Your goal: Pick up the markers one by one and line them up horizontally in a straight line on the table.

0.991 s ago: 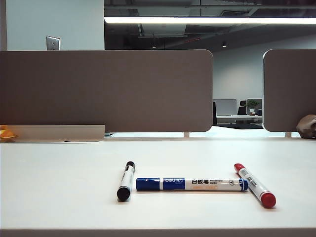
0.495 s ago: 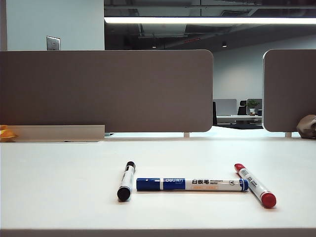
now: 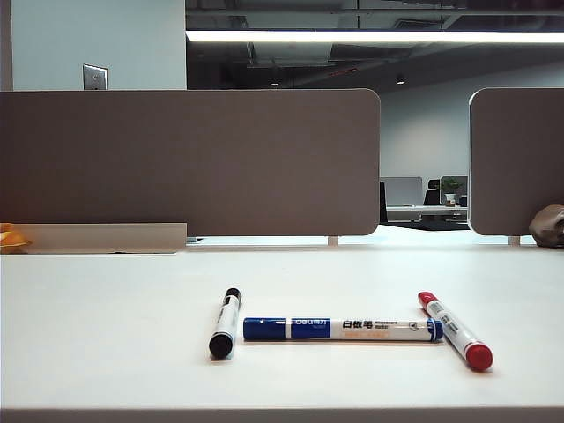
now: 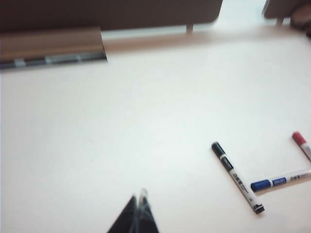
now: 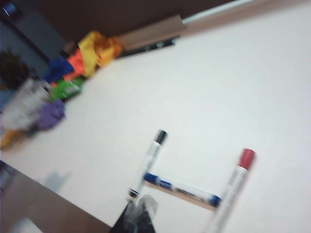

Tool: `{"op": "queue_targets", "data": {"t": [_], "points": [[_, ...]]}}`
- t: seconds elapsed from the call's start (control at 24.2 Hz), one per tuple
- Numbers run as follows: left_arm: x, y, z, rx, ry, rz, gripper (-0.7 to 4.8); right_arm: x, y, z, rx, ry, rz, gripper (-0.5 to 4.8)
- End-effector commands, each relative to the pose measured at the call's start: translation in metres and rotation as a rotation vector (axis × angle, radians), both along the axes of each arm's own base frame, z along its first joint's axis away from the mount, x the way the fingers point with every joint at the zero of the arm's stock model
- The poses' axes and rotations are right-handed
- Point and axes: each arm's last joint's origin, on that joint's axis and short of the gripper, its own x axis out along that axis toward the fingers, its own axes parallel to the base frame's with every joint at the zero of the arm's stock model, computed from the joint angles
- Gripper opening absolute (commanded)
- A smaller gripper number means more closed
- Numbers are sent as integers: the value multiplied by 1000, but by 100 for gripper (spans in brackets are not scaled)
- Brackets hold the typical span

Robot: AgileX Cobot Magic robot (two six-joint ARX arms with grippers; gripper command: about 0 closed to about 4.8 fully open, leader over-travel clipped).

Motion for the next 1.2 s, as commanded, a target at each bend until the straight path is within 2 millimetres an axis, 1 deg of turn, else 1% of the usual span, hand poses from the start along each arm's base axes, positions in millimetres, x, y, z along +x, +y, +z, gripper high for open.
{"op": "queue_targets", "data": {"t": [0.04,0.08,0.12,0.17,0.25,0.33,0.37,0.41,0.45,0.54,0.58,0.66,0.74,0.78,0.87,0.95,0.99,1.2], "points": [[24,-3,12,-53,80,-127,-5,7,-2,11,-256,-7,2,-3],[46,-5,13,-91,162,-190,-5,17,-5,18,-417,33,-33,-2],[66,-6,12,-121,237,-227,-5,28,-8,23,-522,84,-59,-1],[75,-6,10,-136,283,-241,-5,35,-8,25,-563,107,-63,-1],[111,-6,-4,-161,442,-249,-5,59,-5,28,-582,157,-14,-1],[132,-8,-15,-166,502,-255,-5,74,0,26,-578,202,41,-1],[138,-10,-19,-164,523,-265,-5,81,3,25,-583,222,66,-1],[151,-18,-28,-149,561,-302,-5,96,11,22,-593,265,129,0],[160,-28,-35,-117,578,-354,-5,109,21,19,-612,299,180,14],[166,-42,-42,-52,591,-409,-4,125,33,15,-649,331,220,56],[168,-48,-45,-12,595,-416,-3,133,39,13,-671,353,240,65],[172,-61,-52,68,603,-419,6,148,50,9,-701,383,269,68],[175,-71,-57,120,598,-436,44,159,60,7,-711,399,303,68],[177,-75,-59,130,591,-453,62,165,67,5,-719,403,324,68],[181,-82,-62,134,585,-472,68,174,76,2,-745,409,336,69],[184,-87,-65,133,582,-482,68,183,83,-2,-779,415,335,117],[186,-88,-66,128,583,-479,68,186,86,-2,-786,415,339,127],[194,-94,-70,87,582,-455,68,201,98,-11,-813,423,351,127]]}}
